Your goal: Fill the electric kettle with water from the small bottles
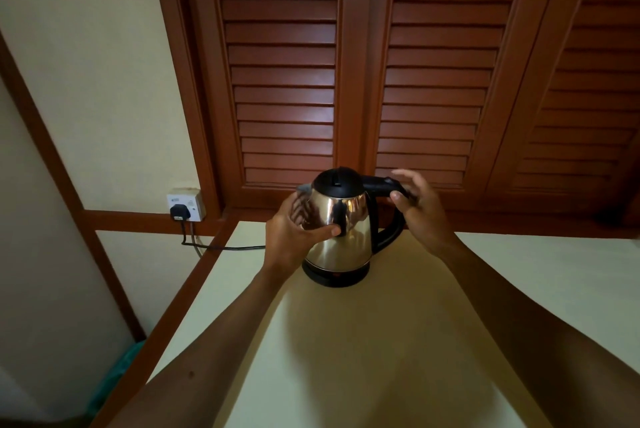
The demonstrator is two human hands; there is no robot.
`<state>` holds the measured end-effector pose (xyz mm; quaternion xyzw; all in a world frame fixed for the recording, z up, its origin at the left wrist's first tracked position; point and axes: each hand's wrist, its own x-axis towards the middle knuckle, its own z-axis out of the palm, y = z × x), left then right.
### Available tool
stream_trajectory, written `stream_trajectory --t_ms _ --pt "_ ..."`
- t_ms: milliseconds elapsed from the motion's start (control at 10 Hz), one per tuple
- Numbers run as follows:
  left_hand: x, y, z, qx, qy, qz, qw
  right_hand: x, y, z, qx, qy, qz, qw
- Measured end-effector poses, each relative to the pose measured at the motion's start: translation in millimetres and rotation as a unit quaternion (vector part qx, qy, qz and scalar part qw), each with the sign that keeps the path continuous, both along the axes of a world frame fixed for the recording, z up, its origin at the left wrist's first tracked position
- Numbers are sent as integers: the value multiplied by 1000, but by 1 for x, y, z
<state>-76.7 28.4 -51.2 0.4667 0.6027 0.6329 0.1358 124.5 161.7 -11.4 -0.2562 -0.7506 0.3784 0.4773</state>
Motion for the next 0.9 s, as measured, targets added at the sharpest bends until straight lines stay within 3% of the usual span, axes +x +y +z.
stream_trajectory --t_ms 400,800,900 --pt "-1 0 2 -38 4 17 999 2 4 7 78 -92 -1 993" --pt "-2 -9 13 -73 22 -6 997 2 -11 11 24 -86 -18 996" --pt "-8 -22 3 -99 44 -25 994 9 -32 -7 -12 -34 -41 999"
